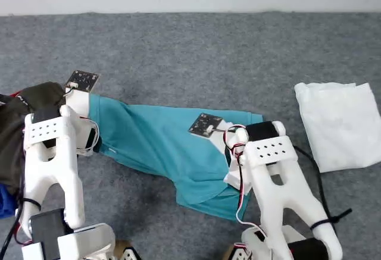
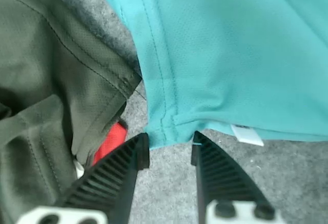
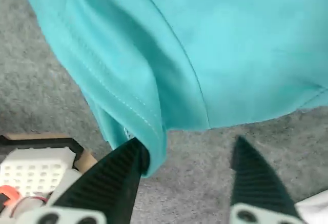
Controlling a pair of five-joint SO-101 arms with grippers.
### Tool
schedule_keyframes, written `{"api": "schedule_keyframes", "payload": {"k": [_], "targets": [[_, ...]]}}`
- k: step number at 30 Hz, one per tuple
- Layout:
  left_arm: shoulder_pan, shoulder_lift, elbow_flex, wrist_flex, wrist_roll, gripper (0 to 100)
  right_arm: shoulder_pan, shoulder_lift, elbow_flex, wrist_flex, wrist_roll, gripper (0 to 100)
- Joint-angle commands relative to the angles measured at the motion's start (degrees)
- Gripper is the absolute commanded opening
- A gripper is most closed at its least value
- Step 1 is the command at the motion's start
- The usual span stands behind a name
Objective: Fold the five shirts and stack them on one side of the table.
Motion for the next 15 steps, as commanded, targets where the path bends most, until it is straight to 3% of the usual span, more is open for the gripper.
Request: {"api": "schedule_keyframes", "payload": {"k": [1, 9, 15], "targets": [[-0.18, -2.29, -1.54, 0.26, -0.35, 14, -2.95, -1.8, -2.02, 0.4, -2.37, 32.8], [-0.18, -1.93, -1.54, 0.26, -0.35, 14, -16.92, -6.46, -6.77, 18.15, 2.81, 34.0], [-0.18, -2.02, -1.54, 0.35, -0.35, 14, -16.4, -16.22, -17.14, 17.36, 2.81, 34.2]]}}
